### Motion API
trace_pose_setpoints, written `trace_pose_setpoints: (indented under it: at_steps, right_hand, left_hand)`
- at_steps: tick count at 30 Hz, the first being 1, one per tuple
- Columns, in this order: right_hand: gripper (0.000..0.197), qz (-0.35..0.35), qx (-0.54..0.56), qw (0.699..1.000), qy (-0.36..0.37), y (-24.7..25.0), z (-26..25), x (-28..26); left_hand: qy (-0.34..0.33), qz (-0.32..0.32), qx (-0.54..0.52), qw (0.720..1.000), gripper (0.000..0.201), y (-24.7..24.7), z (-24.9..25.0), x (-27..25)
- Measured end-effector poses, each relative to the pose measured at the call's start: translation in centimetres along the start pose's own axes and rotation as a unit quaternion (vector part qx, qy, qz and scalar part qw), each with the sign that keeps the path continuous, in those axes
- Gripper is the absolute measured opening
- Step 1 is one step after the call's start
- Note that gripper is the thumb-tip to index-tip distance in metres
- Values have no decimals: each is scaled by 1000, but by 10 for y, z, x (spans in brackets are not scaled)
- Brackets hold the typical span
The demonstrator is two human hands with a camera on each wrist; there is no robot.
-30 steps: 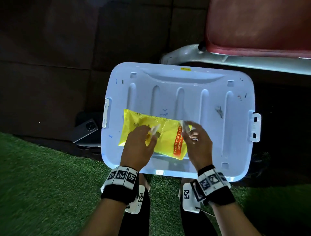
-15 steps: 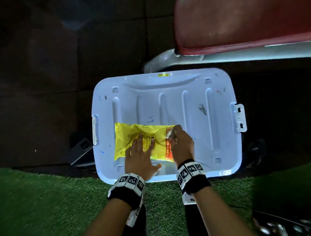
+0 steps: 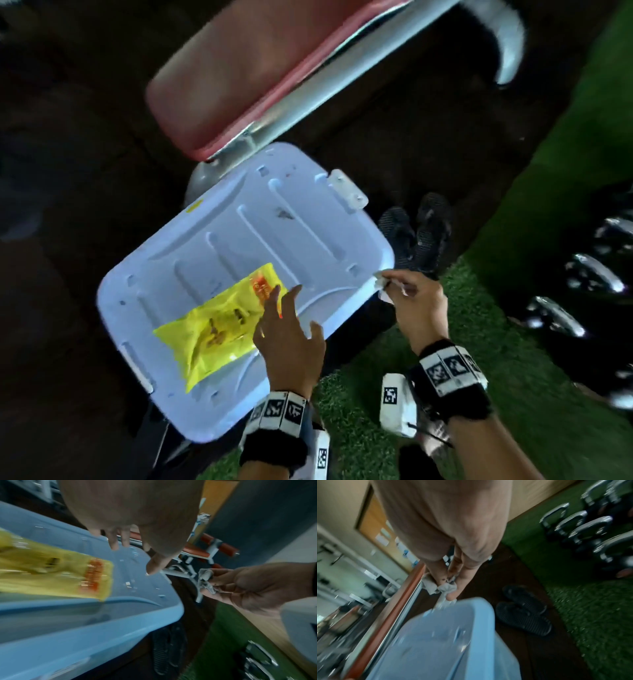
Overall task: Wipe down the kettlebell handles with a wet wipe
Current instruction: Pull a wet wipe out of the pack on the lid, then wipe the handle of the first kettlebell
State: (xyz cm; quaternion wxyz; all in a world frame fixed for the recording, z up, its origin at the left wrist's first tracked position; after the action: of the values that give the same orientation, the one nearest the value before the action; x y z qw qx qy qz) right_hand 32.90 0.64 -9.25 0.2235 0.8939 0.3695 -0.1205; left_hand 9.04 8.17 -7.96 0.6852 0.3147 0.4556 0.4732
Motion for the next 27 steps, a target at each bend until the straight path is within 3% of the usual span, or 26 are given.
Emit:
trace_pose_setpoints:
  at_steps: [4,10,13,16,21,27]
  right_hand:
    - [31,101,65,993,-22,149,22,-10]
    - [23,245,128,956,-101,351,104,-30]
    - [28,259,94,956,-98,415,146,-23]
    - [31,255,20,963,-83,454,195,-5]
    - [31,222,-110,969,-24,477,275,43]
    - [33,154,-163,973,49,471,343,101]
  left_hand:
    - [-216,-81,-18,973,50,-49,121,-31]
    - [-332,-263,42,905,35,-171,272,-101]
    - [-380,-324,86,862,35,-247,332,-118]
    - [-422,-334,149,830,38,-327,374,-119]
    - [-456,-350,226,787,50,-457,394,-92]
    - [-449,-398,192,777,87,-592,370,-51]
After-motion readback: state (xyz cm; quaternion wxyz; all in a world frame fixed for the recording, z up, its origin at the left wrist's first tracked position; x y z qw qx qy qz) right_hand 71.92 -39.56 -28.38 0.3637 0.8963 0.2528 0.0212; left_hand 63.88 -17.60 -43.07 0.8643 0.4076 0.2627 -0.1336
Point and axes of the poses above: each hand's wrist, its own x-axis towards the middle knuckle, its own y-axis out of the back of the hand, z = x × y, the point moved 8 cm from there along x, towards the middle knuckle, and after that the axes turned 7 degrees about x, right-handed, at the moved point
